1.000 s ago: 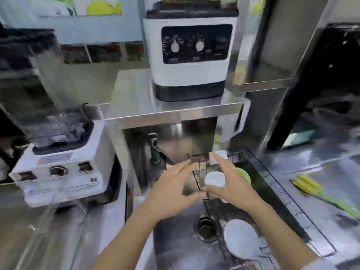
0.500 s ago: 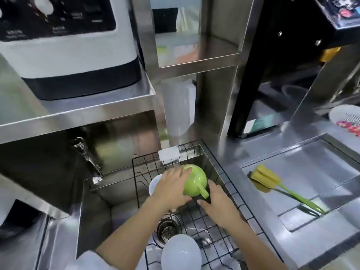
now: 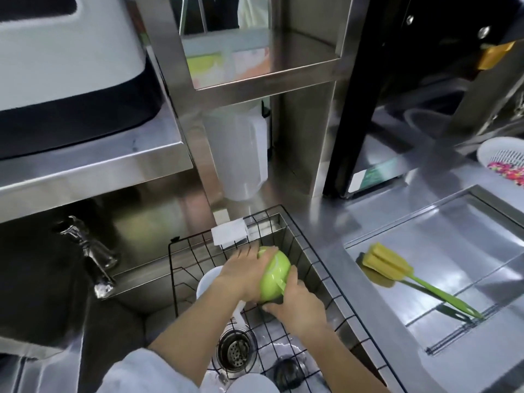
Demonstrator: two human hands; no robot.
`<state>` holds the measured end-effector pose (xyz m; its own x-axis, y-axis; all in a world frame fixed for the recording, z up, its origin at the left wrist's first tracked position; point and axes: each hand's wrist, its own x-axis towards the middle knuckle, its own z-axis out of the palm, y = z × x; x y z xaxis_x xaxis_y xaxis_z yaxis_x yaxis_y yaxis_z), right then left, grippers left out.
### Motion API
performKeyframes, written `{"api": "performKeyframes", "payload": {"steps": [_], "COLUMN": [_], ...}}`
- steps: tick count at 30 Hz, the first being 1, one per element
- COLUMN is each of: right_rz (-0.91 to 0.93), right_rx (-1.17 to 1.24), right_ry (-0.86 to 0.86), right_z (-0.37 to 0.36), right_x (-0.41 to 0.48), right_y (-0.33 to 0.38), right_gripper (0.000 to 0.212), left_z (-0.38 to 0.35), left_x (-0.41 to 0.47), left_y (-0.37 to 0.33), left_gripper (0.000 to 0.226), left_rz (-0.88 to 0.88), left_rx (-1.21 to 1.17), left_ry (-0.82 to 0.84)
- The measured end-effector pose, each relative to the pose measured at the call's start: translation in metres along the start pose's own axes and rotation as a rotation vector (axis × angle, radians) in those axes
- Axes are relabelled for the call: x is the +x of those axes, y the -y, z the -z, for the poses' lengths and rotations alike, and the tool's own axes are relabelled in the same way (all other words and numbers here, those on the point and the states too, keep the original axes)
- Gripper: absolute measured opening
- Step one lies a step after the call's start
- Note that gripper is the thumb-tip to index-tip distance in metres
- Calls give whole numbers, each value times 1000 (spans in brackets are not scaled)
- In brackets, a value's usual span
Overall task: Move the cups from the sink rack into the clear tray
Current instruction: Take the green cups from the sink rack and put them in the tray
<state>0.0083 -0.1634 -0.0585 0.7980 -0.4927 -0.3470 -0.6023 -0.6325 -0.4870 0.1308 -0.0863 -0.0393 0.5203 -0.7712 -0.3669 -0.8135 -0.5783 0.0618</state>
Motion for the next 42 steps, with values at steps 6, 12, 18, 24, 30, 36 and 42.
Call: {"api": "performKeyframes", "payload": {"steps": [6,12,18,24,30,36,42], "right_rz": [-32,11,167,284,441,659,767], "right_rx": [-52,50,36,98,370,435,466], "right_ry": [-14,-98,-324,-505,-516,-567,-639], "right_z": [1,5,21,41,56,48,6], "right_x": [12,8,-6,-37,-68,-110,-155], "right_y": [3,1,9,21,41,82,158], "right_gripper": [116,110,109,116,113,115,123], "left_z": [0,9,27,56,76,74,65], "left_x": [2,-10,-31,-67,-121,-199,-293], "left_y": [1,8,7,3,6,31,77], "left_gripper": [104,103,97,93,89,92,88], "left_rz": [-58,-98,-128,-267,-386,-339,-294], "left_rx": [-34,-165,-313,-361,-343,-248,-198], "left_ry": [-77,-196,-390,-608,-824,-1014,-1149]}}
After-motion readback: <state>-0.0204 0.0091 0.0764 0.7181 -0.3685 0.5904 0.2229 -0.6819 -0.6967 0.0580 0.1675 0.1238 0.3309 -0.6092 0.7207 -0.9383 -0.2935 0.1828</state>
